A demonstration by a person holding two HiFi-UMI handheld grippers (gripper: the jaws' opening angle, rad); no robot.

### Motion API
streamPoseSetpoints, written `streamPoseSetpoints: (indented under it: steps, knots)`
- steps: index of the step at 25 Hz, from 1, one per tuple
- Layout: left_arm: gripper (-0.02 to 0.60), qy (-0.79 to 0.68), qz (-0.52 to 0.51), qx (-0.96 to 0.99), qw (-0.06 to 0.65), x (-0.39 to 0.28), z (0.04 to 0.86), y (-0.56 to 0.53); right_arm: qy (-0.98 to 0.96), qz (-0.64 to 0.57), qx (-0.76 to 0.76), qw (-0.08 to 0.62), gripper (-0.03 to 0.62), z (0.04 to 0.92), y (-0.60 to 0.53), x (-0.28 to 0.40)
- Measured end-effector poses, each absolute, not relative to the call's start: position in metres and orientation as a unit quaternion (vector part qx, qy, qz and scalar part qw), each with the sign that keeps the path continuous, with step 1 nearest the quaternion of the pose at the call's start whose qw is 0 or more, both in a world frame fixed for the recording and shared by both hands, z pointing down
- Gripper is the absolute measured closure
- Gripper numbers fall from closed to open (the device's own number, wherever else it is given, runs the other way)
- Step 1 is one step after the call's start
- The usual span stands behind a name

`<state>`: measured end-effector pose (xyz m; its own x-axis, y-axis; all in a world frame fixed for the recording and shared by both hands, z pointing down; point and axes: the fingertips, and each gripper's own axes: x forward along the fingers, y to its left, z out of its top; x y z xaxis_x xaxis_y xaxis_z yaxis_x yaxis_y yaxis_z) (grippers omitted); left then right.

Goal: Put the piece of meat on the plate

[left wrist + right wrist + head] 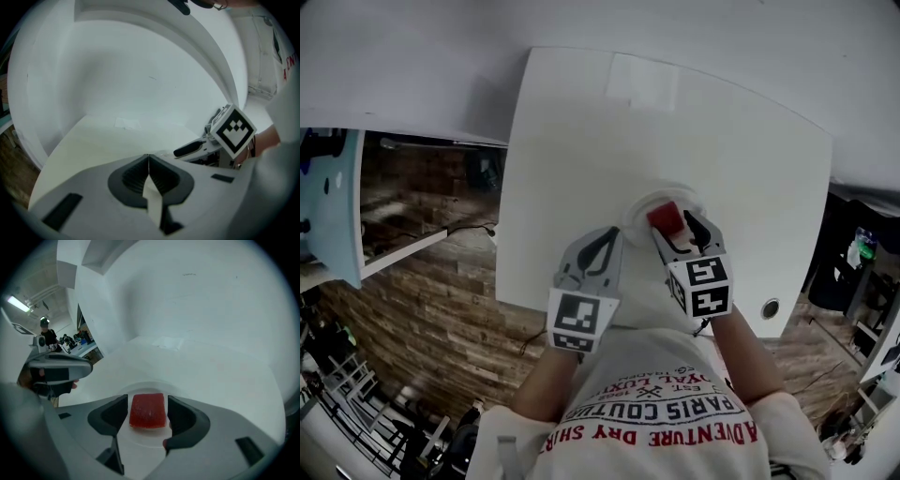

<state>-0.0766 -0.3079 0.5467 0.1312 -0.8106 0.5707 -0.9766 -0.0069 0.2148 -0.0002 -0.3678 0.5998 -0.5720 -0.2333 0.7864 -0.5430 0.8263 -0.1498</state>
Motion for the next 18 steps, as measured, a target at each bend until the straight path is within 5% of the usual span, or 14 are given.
streamPoseSetpoints:
  steps: [9, 18]
  knots:
    - [0.574, -0.631, 0.126, 0.721, 0.257, -0.064, 0.507, -0.321, -0.891, 0.158, 0.317, 0.285, 0.563, 0.510, -0.395, 0.013]
    - [0.574, -0.634, 0.091, 0.752, 0.158, -0.052, 0.423, -0.336, -0.910, 0.145, 0.353, 0.160, 0.582, 0.419, -0.401, 0.034]
